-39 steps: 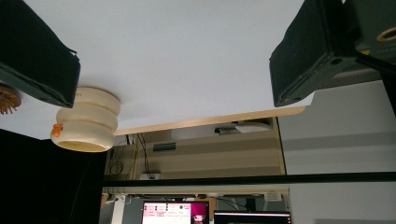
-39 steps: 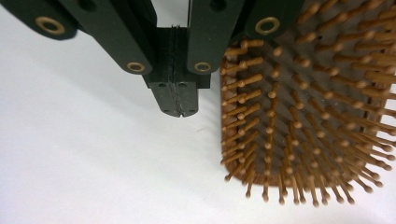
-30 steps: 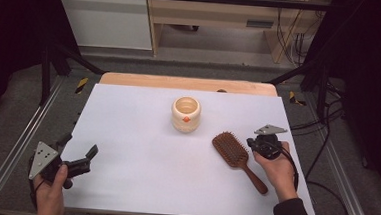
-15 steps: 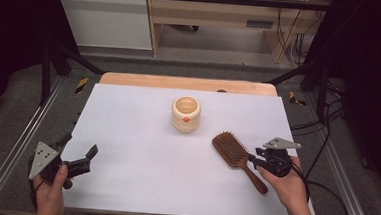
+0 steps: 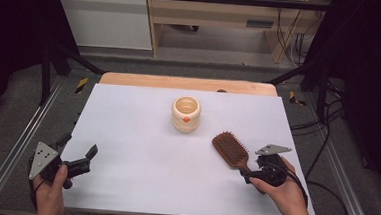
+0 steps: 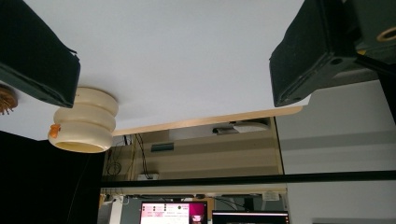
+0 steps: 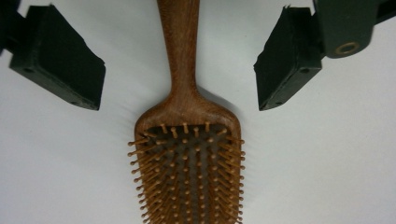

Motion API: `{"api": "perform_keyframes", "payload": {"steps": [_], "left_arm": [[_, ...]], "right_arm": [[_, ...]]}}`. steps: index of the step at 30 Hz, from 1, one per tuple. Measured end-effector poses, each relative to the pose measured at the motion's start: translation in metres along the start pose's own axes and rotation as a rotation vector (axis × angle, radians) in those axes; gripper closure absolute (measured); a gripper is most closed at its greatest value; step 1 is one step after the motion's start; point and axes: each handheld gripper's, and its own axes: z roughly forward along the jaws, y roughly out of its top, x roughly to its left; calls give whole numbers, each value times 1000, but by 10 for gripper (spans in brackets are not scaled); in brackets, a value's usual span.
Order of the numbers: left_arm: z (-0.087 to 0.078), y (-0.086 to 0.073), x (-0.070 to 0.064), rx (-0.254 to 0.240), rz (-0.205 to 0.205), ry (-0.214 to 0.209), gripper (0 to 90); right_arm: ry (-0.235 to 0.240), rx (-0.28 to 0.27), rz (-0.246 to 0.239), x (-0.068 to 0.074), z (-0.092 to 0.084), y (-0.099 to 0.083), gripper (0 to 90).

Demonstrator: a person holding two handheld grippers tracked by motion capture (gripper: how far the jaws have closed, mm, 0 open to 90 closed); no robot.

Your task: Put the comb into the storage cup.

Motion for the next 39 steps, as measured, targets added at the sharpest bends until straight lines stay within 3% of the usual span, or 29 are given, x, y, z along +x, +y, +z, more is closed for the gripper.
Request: {"api": "perform_keyframes", "payload": {"steps": [8,17,39], "left_arm": [[1,0,-1,2,3,-2,19],[0,0,-1,1,2,-3,18],[1,0,-2,4,-1,-7,14]], "right_arm": [[36,32,-30,8,5,2,94],[47,103,-60,14,11,2,152],[50,134,-75,15,18,3,277]]}}
